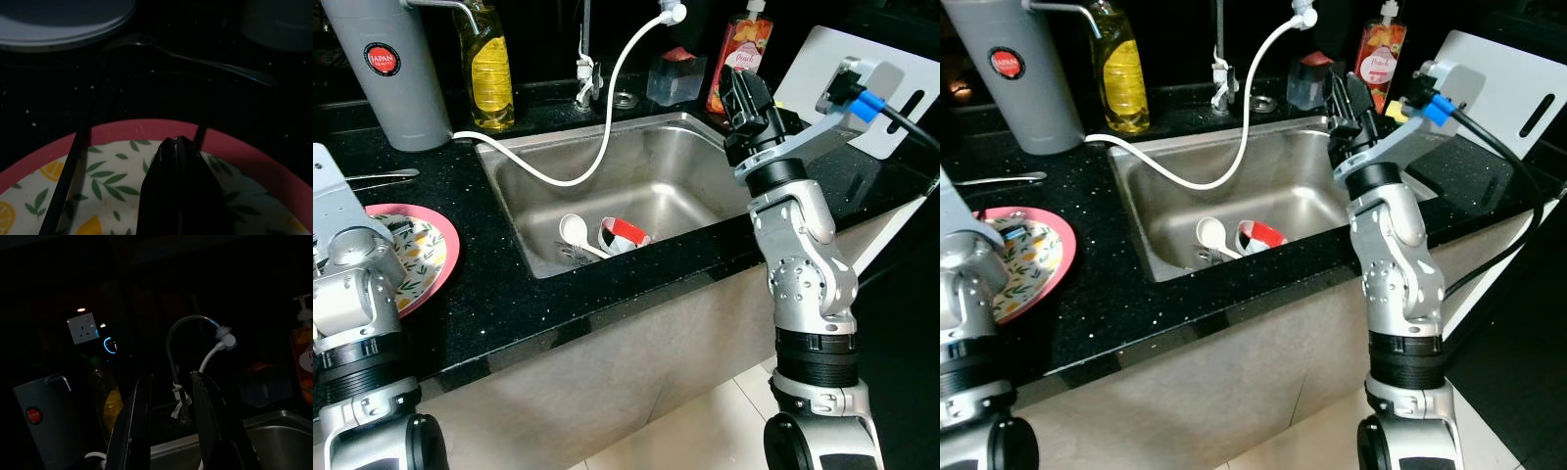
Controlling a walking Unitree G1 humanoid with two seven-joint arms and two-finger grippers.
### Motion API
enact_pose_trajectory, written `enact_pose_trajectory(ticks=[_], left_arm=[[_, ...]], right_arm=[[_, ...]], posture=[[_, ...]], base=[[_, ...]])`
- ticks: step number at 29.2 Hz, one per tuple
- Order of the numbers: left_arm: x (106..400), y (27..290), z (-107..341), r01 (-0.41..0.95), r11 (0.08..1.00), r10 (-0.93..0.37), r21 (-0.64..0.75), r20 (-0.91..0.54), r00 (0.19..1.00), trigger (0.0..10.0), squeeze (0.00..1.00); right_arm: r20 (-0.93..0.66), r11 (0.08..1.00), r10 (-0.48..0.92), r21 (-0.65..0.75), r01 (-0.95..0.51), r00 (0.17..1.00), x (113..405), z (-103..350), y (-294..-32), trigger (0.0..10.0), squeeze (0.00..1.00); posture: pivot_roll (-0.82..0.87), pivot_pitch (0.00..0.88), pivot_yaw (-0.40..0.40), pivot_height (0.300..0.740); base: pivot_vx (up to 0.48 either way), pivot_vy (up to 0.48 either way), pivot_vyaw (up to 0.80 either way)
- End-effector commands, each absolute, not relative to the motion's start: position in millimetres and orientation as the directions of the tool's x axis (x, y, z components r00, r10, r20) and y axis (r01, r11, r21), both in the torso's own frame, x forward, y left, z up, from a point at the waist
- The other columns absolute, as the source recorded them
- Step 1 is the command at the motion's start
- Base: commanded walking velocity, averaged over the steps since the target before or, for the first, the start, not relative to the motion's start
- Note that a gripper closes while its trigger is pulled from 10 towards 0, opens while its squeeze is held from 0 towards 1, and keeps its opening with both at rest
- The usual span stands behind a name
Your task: Kitchen organization
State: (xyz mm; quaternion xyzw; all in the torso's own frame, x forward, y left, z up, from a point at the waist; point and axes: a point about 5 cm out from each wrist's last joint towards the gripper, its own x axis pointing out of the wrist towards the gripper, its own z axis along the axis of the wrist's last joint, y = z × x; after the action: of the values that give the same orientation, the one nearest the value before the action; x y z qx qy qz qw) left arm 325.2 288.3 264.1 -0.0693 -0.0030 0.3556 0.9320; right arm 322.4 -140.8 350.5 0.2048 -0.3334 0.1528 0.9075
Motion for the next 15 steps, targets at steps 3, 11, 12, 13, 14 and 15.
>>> enact_pose_trajectory(ticks=[3,11,12,13,14,15], left_arm=[[322.1,290.2,264.3,-0.678,0.724,0.680,-0.124,-0.033,0.732,10.0,1.00],[321.8,291.8,257.4,-0.687,0.709,0.679,-0.160,-0.109,0.726,10.0,0.00],[321.8,291.8,257.4,-0.687,0.709,0.679,-0.160,-0.109,0.726,10.0,0.00],[321.9,291.5,256.5,-0.685,0.709,0.676,-0.167,-0.115,0.728,10.0,0.00],[322.1,291.2,254.8,-0.684,0.707,0.672,-0.182,-0.129,0.729,7.8,0.00],[322.0,291.3,252.6,-0.685,0.702,0.670,-0.193,-0.145,0.728,4.2,0.00]], right_arm=[[0.666,0.873,0.125,0.279,-0.401,0.735,322.4,350.6,-145.1,10.0,0.00],[0.666,0.871,0.128,0.278,-0.404,0.734,322.5,350.4,-144.6,10.0,0.00],[0.666,0.871,0.128,0.278,-0.404,0.734,322.5,350.4,-144.6,10.0,0.00],[0.666,0.871,0.128,0.278,-0.404,0.735,322.6,350.3,-144.5,10.0,0.00],[0.666,0.871,0.129,0.278,-0.405,0.735,322.6,350.2,-144.4,10.0,0.00],[0.667,0.871,0.130,0.277,-0.406,0.734,322.7,350.3,-144.2,10.0,0.00]], posture=[[-0.08,0.103,-0.036,0.740],[-0.07,0.102,-0.035,0.740],[-0.07,0.102,-0.035,0.740],[-0.07,0.099,-0.035,0.740],[-0.07,0.099,-0.035,0.740],[-0.07,0.099,-0.035,0.740]], base=[[0.000,0.000,0.00],[0.000,0.000,0.00],[0.000,0.000,0.00],[0.000,0.000,0.00],[0.000,0.000,0.00],[0.000,0.000,0.00]])
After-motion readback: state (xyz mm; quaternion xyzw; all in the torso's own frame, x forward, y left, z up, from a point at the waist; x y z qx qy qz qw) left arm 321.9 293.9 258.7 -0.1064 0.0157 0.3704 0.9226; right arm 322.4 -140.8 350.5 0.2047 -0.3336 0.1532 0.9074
